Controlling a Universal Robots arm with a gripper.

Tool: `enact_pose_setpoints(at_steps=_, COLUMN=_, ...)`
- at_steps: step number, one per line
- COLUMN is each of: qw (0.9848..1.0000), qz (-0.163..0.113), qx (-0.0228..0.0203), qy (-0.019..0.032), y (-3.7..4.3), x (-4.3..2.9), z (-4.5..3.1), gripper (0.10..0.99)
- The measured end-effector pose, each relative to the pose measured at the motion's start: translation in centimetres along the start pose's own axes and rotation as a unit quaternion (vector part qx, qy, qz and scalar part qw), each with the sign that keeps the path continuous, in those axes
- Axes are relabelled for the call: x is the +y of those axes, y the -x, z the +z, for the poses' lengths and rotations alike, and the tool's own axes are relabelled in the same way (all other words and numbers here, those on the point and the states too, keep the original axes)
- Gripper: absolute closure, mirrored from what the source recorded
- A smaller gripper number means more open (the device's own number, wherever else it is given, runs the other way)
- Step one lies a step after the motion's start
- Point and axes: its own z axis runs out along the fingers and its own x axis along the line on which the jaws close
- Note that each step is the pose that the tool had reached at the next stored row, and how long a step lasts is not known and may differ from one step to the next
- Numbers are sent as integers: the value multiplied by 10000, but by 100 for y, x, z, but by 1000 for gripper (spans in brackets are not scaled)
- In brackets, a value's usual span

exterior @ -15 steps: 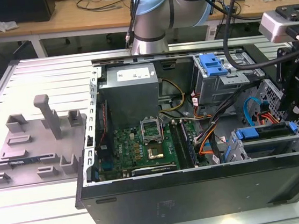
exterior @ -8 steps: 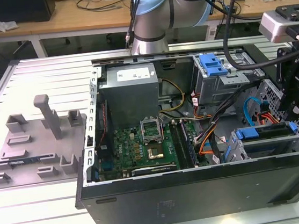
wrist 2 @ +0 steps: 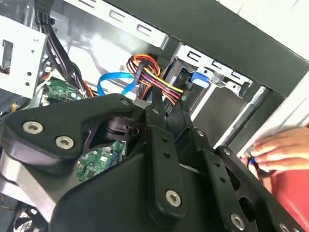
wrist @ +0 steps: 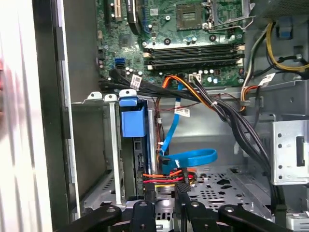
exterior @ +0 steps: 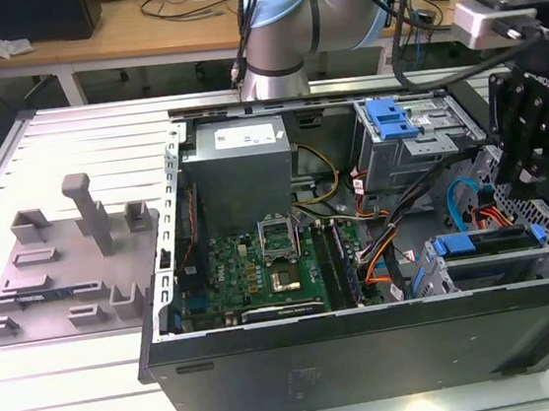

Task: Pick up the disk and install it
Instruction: 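Insert the second disk wire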

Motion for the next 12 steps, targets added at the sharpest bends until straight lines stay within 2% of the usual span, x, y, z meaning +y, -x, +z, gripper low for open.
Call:
enact_pose_setpoints(at_steps=1, qw=10000, qz=-2, qx=97, qy=-3, y=43, x=7, z=-6, gripper=780)
enact_pose_setpoints(at_steps=2, qw=9999, qz=-5, qx=157, qy=-7, y=74, x=27, z=-10, gripper=780)
enact_pose_setpoints(at_steps=4, qw=9998, qz=-6, qx=177, qy=-7, y=88, x=63, z=-14, gripper=780)
enact_pose_setpoints(at_steps=8, qw=9998, qz=-6, qx=173, qy=-7, y=88, x=67, z=-14, gripper=780)
enact_pose_setpoints(at_steps=10, qw=9999, qz=-4, qx=112, qy=-4, y=84, x=70, z=-14, gripper=780)
enact_pose_setpoints(at_steps=11, qw=10000, qz=-2, qx=61, qy=0, y=78, x=74, z=-13, gripper=780)
enact_pose_setpoints(at_steps=12, qw=10000, qz=-1, qx=31, qy=1, y=75, x=79, z=-13, gripper=780)
